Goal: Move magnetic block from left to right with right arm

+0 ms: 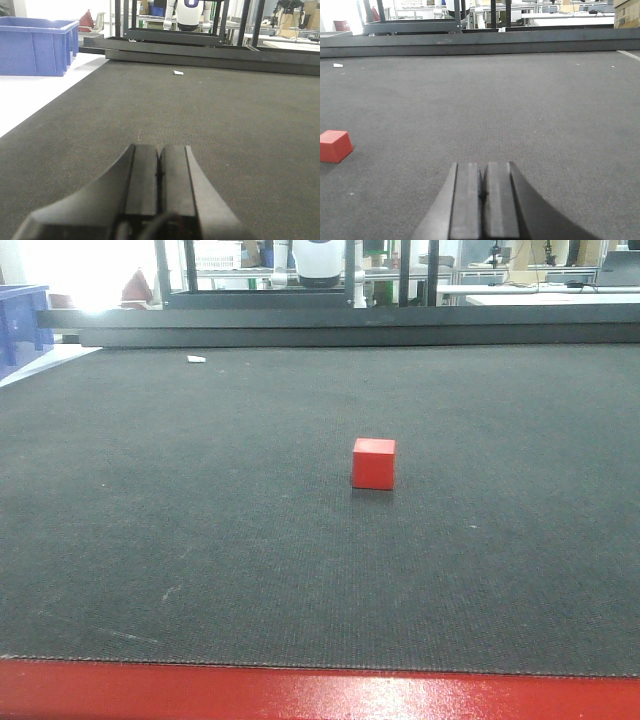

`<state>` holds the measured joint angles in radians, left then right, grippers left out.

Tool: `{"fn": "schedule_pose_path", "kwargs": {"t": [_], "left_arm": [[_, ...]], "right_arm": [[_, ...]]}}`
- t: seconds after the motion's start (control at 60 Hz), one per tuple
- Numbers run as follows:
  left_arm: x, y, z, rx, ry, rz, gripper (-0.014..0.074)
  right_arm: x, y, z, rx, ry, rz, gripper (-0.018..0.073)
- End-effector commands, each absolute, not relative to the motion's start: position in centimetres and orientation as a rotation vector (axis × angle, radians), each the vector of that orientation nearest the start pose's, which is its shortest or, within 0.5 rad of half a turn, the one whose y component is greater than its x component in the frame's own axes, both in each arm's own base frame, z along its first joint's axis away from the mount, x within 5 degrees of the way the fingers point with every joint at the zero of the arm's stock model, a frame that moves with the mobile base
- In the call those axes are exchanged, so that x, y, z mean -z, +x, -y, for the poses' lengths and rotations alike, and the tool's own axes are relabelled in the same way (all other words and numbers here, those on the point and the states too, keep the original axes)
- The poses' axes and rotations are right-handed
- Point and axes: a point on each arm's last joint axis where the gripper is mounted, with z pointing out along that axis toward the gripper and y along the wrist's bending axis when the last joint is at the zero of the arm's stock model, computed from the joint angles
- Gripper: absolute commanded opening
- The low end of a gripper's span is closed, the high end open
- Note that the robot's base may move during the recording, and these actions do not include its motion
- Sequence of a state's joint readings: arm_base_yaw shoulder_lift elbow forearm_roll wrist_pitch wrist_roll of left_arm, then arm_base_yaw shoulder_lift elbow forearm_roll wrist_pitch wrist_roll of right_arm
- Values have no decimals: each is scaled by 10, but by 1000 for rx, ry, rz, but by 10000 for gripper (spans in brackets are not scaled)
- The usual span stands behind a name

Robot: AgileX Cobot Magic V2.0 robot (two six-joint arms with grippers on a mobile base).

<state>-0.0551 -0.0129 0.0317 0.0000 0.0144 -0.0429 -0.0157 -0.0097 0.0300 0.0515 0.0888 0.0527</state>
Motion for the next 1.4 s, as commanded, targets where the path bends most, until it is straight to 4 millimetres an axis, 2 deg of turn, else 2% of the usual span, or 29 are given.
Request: {"fn": "schedule_pose_path", "kwargs": {"t": [0.0, 0.783, 0.916, 1.016, 1.216, 1.299, 1.382], "left_arm": [[-207, 55, 3, 89, 9, -1424, -116], [-207, 55, 3, 89, 9, -1424, -116], [-207, 55, 3, 89, 9, -1424, -116], [-207, 55, 3, 89, 9, -1424, -116], [-207, 55, 3, 89, 9, -1424, -116], [-207, 55, 3, 89, 9, -1424, -116], [-207, 55, 3, 89, 9, -1424, -116]], "right_arm": [[-206, 55, 1, -62, 89, -1477, 67], [-207, 55, 1, -62, 89, -1470, 67], [-212, 54, 1, -61, 87, -1422, 67], [-226, 51, 1, -62, 86, -1369, 67], [-279, 47, 1, -68, 79, -1357, 85], [-300, 53, 1, -68, 80, -1370, 158], [-319, 65, 1, -67, 81, -1399, 295]]}}
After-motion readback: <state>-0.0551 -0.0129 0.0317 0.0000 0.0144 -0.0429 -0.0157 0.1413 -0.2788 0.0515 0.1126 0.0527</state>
